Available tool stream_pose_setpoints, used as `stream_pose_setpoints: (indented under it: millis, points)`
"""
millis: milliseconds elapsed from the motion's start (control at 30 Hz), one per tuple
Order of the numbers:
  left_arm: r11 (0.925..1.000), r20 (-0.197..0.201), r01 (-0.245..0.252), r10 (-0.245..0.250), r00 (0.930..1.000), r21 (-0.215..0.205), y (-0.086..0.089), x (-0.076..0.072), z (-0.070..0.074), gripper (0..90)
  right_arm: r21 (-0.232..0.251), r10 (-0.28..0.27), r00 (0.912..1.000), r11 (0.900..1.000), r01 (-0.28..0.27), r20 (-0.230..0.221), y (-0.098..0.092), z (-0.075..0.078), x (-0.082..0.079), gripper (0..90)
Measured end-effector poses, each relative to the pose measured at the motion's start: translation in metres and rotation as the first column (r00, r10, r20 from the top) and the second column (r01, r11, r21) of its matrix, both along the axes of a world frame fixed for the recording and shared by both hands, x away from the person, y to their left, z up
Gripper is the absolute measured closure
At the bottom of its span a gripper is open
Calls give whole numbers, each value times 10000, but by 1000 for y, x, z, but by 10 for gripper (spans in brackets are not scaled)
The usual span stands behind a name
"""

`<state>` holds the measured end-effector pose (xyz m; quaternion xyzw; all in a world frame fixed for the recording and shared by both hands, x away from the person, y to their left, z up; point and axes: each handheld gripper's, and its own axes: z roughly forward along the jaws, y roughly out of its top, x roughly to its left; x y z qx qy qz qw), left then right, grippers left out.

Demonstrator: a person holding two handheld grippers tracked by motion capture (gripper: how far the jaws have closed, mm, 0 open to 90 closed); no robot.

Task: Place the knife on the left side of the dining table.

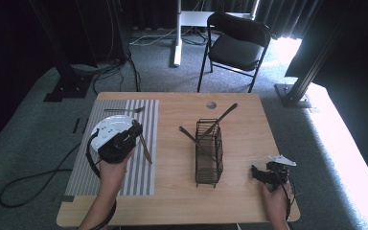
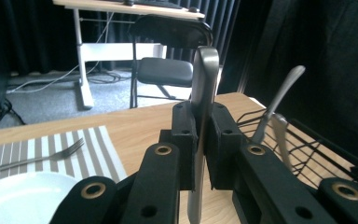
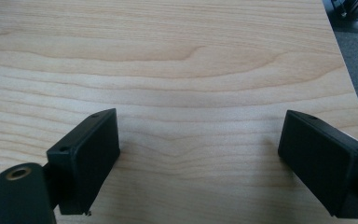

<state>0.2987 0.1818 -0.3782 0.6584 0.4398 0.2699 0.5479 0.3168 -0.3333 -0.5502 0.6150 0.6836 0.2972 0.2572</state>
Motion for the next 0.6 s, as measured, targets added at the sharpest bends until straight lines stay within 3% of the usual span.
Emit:
stream_pose_setpoints:
  millis: [67, 133, 200, 433, 600]
  points:
    - [10000, -112, -72, 73, 9999, 16, 0, 4, -7, 835, -4, 4, 10000, 10000, -4, 2, 0, 0, 0, 119]
    - [9996, -344, 15, -25, 9994, -277, 3, 8, -14, 835, -2, 3, 10000, 10000, -3, 2, 0, 0, 0, 119]
    - [9999, -332, -166, 166, 9993, 22, 1, 11, -19, 835, -2, 1, 10000, 10000, -1, 4, 0, 0, 0, 119]
    - [9987, -521, -503, 502, 9974, -9, 3, 18, -33, 835, 6, -6, 10000, 10000, 6, 0, 0, 0, 0, 119]
    - [9968, -644, -697, 672, 9957, -388, 6, 19, -42, 835, 3, -9, 10000, 10000, 9, 3, 0, 0, 0, 119]
